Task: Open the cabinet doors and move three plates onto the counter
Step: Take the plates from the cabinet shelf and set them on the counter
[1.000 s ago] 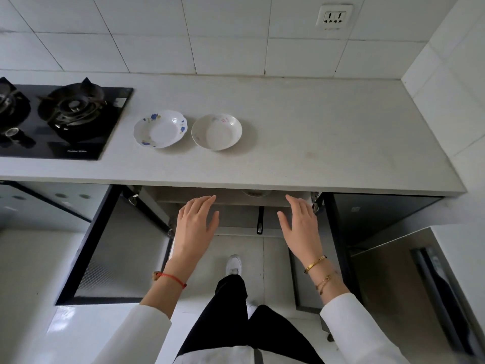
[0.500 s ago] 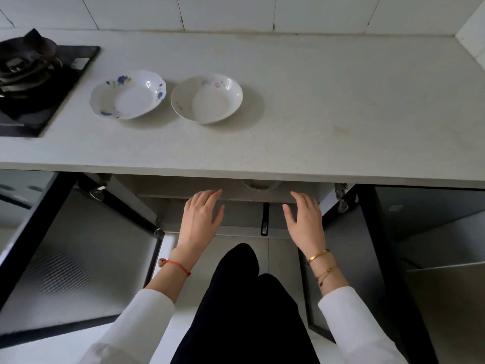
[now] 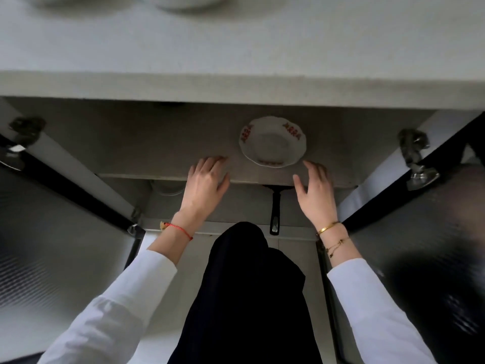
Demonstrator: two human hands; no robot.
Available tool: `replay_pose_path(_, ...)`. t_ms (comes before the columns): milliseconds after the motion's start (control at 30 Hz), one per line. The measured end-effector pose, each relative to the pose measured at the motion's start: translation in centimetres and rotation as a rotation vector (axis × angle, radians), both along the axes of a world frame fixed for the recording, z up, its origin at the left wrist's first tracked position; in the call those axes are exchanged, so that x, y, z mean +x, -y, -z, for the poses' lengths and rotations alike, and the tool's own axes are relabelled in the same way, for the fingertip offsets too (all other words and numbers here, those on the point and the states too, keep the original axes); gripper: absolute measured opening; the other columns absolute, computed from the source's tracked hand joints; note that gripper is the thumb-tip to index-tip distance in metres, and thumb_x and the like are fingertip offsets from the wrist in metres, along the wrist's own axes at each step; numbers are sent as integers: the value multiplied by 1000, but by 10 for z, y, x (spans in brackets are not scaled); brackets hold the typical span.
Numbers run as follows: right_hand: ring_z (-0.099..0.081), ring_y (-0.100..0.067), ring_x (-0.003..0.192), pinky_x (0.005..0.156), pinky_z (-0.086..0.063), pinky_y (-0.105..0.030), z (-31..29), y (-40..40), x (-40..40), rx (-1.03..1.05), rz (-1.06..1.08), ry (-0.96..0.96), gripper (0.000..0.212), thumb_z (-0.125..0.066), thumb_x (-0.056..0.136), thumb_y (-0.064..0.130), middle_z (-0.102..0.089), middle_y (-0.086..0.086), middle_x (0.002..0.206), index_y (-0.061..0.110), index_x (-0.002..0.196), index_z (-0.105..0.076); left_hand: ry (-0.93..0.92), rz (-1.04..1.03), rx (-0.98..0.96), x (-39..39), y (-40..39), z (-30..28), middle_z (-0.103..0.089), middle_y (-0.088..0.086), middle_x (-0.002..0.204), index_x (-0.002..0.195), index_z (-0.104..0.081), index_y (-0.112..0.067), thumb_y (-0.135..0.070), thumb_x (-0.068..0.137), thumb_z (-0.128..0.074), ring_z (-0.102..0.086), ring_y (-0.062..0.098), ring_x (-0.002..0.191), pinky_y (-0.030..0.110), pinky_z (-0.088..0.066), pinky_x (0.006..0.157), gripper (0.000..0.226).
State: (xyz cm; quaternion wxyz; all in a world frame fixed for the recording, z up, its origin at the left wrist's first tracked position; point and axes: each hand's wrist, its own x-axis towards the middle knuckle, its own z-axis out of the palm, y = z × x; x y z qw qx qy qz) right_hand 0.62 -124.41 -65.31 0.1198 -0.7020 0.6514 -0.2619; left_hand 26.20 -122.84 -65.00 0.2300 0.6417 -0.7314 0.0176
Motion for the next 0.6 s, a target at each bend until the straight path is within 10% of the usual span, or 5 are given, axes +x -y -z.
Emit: replay_pose_path(600,-46,-41,124,104,-40,-49,44,79,-13,-78,45,78,46,-52,95,23,-51,-26,132,-1,134,-46,-152,-112,147,-12,77,40,-52,18,136,138,-49,-11,-28,92,-56,-51,40,119,46,-45,98,50)
